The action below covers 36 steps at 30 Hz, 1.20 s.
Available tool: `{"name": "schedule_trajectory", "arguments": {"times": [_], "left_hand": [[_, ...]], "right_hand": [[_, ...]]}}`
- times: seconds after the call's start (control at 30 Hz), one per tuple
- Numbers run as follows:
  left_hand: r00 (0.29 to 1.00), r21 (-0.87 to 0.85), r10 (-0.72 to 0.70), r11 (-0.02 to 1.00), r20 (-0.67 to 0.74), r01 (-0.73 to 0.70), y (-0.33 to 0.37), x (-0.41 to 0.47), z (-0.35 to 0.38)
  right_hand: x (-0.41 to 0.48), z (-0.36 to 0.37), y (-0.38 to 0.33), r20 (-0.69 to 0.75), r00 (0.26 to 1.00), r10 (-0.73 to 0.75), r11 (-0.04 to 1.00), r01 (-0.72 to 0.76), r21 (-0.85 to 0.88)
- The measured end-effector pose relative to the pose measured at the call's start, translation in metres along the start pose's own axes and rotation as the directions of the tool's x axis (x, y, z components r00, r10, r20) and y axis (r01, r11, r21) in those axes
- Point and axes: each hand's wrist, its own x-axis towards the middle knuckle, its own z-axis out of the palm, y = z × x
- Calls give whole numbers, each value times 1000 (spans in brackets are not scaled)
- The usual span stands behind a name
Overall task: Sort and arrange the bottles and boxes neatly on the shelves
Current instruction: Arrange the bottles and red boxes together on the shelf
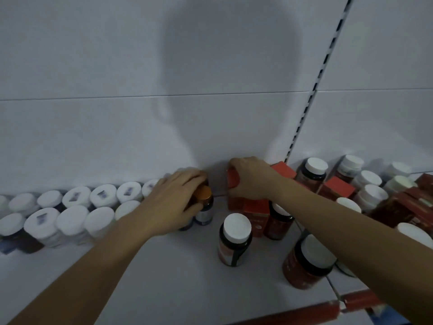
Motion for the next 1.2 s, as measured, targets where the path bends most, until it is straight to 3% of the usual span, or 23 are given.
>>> {"name": "schedule_trajectory", "arguments": {"times": [0.27, 0.57, 0.67, 0.77, 0.83, 0.93, 1.07, 1.2], "left_hand": [[994, 115, -78, 990, -76, 87, 14, -18, 13], [995, 72, -91, 993, -52, 94, 12, -8, 9], [997, 64, -74, 995, -37, 76, 13, -1, 7], [998, 56, -65, 996, -22, 66, 12, 1, 10], [997, 31, -76, 997, -35, 77, 11, 1, 11], [996, 8, -73, 997, -49, 73, 10, 0, 13], [996, -6, -76, 997, -42, 75, 9, -1, 14], [996, 3, -79, 997, -33, 80, 10, -1, 14]], "right_hand": [[11, 11, -19, -14, 1000, -3, 980, 6, 198], [-2, 16, -3, -59, 998, 1, 965, 15, 260], [-5, 0, 3, 72, 996, -45, 978, 29, 208], [-17, -21, 16, 240, 968, -76, 997, 74, 17], [-24, -31, 23, 356, 933, -48, 989, 95, -115], [-28, -34, 25, 452, 892, -5, 983, 86, -159], [-29, -34, 18, 391, 918, -61, 972, 144, -185], [-22, -34, 3, 202, 957, -206, 978, 206, 21]]}}
